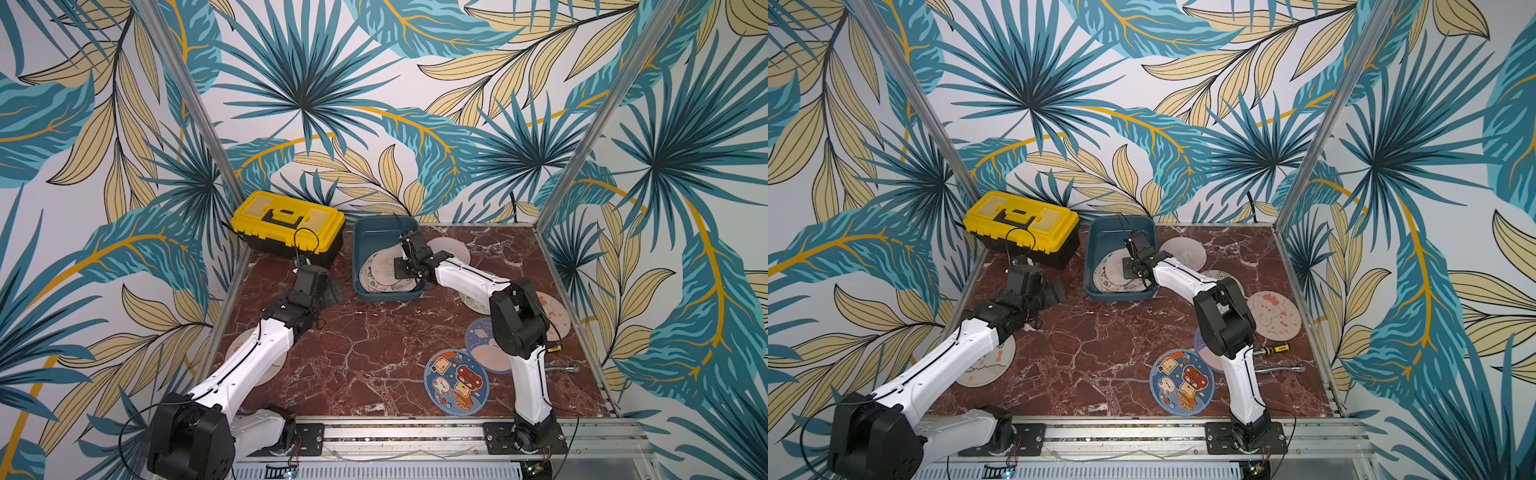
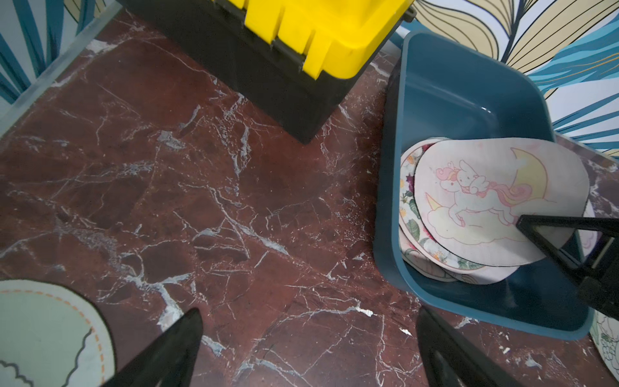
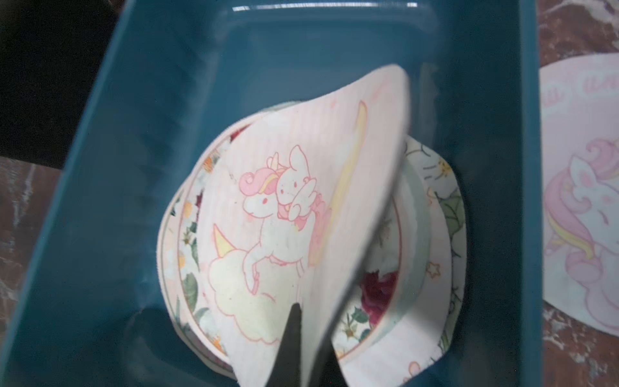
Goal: Put the coasters into the storage box
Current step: Place the coaster in the storage box.
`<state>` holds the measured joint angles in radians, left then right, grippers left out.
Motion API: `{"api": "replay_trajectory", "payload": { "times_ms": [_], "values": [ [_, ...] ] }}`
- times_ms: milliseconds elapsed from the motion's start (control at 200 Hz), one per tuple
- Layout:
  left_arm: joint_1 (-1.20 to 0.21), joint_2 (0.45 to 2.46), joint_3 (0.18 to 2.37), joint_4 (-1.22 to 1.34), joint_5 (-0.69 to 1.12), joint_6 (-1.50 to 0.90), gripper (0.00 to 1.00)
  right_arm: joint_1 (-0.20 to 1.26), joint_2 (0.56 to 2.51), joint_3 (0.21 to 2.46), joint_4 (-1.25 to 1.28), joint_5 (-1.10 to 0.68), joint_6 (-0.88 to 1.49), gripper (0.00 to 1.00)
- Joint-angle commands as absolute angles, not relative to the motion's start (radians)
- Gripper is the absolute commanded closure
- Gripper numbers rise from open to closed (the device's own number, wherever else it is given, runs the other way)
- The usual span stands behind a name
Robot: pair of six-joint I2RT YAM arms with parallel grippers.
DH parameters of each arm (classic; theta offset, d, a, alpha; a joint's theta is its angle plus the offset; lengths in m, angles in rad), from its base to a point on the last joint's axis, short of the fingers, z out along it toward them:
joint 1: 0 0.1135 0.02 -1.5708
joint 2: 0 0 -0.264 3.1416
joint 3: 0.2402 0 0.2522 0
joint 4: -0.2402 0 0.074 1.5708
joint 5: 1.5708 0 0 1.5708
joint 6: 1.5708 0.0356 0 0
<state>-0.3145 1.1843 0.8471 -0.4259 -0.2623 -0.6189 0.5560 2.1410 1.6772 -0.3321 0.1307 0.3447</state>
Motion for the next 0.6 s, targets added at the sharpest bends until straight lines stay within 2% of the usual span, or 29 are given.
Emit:
{"api": "replay_trajectory", "payload": {
  "times_ms": [0, 125, 245, 436, 596],
  "values": [
    [-0.304, 1.172, 0.828, -0.462, -0.272, -0.639, 0.00, 0.560, 2.164, 1.655, -0.400, 0.171, 0.367, 1.00],
    [-0.297, 1.178, 0.830, -0.483, -0.276, -0.652, 0.01, 0.560, 2.169, 1.668, -0.422, 0.171, 0.369, 0.93],
    [-0.295, 1.177, 0.825, -0.487, -0.272, -0.661, 0.00, 0.560, 2.168, 1.683, -0.445, 0.171, 0.373, 0.79],
    [-0.293, 1.185, 0.831, -0.486, -0.268, -0.663, 0.00, 0.561, 2.130, 1.686, -0.478, 0.172, 0.380, 0.50],
    [-0.291, 1.192, 0.833, -0.474, -0.252, -0.665, 0.00, 0.561, 2.089, 1.680, -0.504, 0.180, 0.379, 0.37]
  ]
}}
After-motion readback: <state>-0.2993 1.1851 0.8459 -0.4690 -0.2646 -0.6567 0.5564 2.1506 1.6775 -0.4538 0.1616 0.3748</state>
